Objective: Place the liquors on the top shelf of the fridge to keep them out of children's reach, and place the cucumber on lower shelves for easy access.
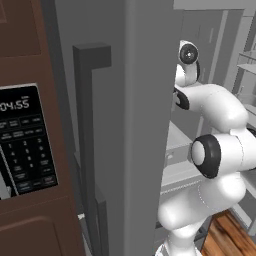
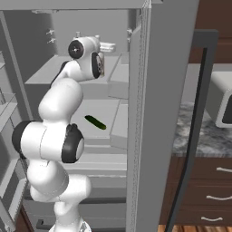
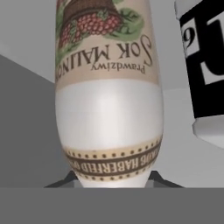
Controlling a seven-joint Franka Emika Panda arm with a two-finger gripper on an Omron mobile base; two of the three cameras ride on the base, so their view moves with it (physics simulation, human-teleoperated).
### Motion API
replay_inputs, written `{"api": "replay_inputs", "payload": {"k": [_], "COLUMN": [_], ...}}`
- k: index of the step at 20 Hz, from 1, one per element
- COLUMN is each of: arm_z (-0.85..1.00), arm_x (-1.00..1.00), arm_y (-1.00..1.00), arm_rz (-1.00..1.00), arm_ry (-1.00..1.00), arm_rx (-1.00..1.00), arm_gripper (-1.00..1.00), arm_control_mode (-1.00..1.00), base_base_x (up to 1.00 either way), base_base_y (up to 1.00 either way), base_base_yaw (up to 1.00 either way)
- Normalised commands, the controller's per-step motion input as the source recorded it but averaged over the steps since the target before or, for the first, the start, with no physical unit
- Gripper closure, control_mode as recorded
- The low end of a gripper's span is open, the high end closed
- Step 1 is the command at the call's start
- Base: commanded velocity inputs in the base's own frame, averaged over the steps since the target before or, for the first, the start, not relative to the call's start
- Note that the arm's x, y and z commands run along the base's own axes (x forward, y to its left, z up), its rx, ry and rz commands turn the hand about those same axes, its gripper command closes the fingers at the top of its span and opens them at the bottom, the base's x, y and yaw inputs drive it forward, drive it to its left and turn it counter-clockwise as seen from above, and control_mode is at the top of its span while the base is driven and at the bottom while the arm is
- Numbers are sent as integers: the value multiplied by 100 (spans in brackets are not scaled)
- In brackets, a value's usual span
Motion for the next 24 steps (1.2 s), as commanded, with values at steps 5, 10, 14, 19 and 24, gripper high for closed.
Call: {"api": "replay_inputs", "payload": {"k": [5,10,14,19,24], "arm_z": [-16,-15,-6,0,0], "arm_x": [2,0,0,0,-10], "arm_y": [-7,-4,0,0,0], "arm_rz": [0,0,0,0,0], "arm_ry": [0,-1,-5,-2,0], "arm_rx": [0,0,0,0,0], "arm_gripper": [-100,-100,-100,-100,-100], "arm_control_mode": [-100,-100,-100,-100,-100], "base_base_x": [0,0,0,0,0], "base_base_y": [0,0,0,0,0], "base_base_yaw": [0,0,0,0,0]}}
